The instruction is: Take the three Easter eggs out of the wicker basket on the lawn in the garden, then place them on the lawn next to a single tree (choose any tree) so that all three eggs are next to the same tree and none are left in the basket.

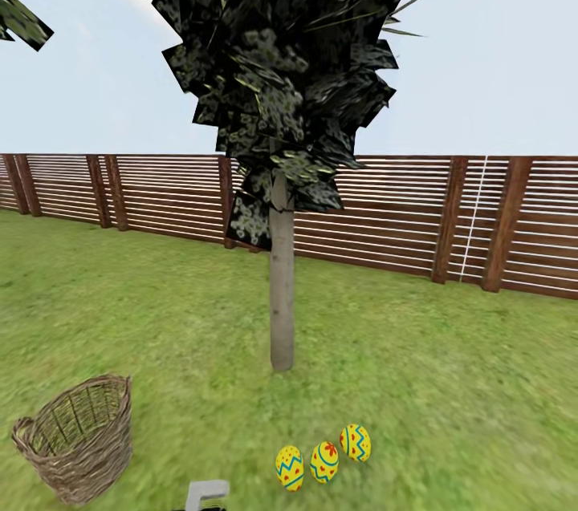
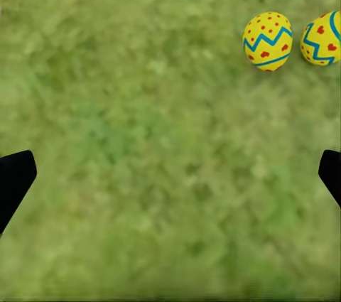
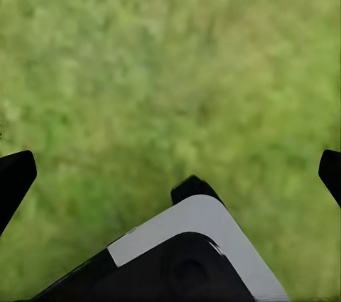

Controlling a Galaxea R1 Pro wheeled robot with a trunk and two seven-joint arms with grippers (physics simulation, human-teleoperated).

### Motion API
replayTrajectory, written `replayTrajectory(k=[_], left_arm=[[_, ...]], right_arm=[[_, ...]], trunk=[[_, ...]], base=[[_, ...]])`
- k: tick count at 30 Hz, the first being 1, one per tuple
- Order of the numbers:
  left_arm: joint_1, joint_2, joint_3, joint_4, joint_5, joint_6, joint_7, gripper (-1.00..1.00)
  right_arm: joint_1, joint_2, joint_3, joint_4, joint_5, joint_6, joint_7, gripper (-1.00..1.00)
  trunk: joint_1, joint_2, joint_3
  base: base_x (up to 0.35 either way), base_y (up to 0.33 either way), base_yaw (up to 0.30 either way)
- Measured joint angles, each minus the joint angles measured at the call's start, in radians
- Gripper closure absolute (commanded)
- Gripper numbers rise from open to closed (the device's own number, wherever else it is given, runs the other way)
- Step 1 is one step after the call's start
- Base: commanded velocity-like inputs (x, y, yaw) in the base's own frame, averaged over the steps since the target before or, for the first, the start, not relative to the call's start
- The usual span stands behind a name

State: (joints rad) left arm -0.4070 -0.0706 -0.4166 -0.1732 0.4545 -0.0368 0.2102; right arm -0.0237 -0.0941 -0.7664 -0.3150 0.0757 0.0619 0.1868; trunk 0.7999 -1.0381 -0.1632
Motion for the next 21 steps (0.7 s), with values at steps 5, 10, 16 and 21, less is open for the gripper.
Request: replayTrajectory(k=[5, 10, 16, 21], left_arm=[[0.033, 0.0, 0.0, 0.001, 0.0, -0.003, 0.0, -1.0], [0.057, 0.007, 0.001, 0.005, 0.001, -0.027, 0.0, -1.0], [0.072, 0.023, 0.001, 0.038, 0.002, -0.038, -0.037, -1.0], [0.094, 0.025, 0.0, 0.049, 0.002, -0.039, -0.05, -1.0]], right_arm=[[0.0, 0.002, -0.002, 0.061, -0.003, -0.083, 0.001, -1.0], [0.0, 0.001, -0.007, 0.143, -0.006, -0.135, 0.002, -1.0], [0.0, 0.002, -0.007, 0.169, -0.005, -0.147, 0.002, -1.0], [0.0, 0.002, -0.008, 0.173, -0.007, -0.148, 0.001, -1.0]], trunk=[[-0.019, 0.035, 0.016], [-0.038, 0.07, 0.031], [-0.061, 0.112, 0.05], [-0.081, 0.147, 0.066]], base=[[0.0, 0.0, 0.0], [0.0, 0.0, 0.0], [0.0, 0.0, 0.0], [0.0, 0.0, 0.0]])
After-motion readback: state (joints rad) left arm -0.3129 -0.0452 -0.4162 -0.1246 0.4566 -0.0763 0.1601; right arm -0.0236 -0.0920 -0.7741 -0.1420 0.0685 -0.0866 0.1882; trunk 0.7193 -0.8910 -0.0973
